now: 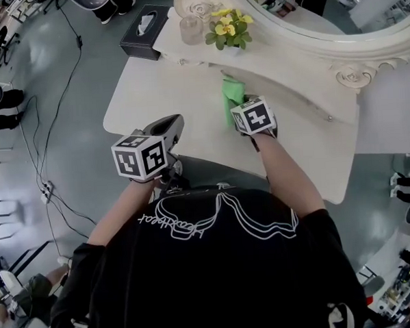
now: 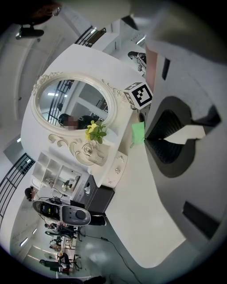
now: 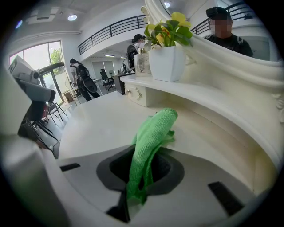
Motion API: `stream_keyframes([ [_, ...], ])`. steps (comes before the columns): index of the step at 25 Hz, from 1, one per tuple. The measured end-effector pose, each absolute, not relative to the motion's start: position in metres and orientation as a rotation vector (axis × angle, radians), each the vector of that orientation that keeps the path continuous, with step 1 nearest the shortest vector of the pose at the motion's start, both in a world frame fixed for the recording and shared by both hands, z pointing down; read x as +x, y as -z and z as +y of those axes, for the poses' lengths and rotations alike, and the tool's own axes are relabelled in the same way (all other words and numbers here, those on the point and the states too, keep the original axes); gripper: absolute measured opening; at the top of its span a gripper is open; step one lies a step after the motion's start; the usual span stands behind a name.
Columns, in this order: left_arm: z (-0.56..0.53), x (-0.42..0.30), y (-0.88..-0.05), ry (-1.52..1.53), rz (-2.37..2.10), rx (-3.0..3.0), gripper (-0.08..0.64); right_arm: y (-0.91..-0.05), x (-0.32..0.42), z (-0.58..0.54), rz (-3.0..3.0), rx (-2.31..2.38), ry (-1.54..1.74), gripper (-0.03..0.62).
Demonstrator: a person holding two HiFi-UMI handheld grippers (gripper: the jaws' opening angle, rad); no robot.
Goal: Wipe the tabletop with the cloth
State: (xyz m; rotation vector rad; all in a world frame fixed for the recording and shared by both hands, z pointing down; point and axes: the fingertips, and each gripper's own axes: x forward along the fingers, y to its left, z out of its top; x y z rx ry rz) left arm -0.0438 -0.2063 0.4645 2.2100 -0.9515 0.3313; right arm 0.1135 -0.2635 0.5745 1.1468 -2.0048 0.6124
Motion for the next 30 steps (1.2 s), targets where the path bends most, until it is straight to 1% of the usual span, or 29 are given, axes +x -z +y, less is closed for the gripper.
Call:
stream_keyframes([
  [30, -0.158, 0.046, -0.478, -0.340, -0.838, 2.244, 0.003, -0.574, 0.227, -0.209, -1.936, 1.322, -0.665, 0.058],
])
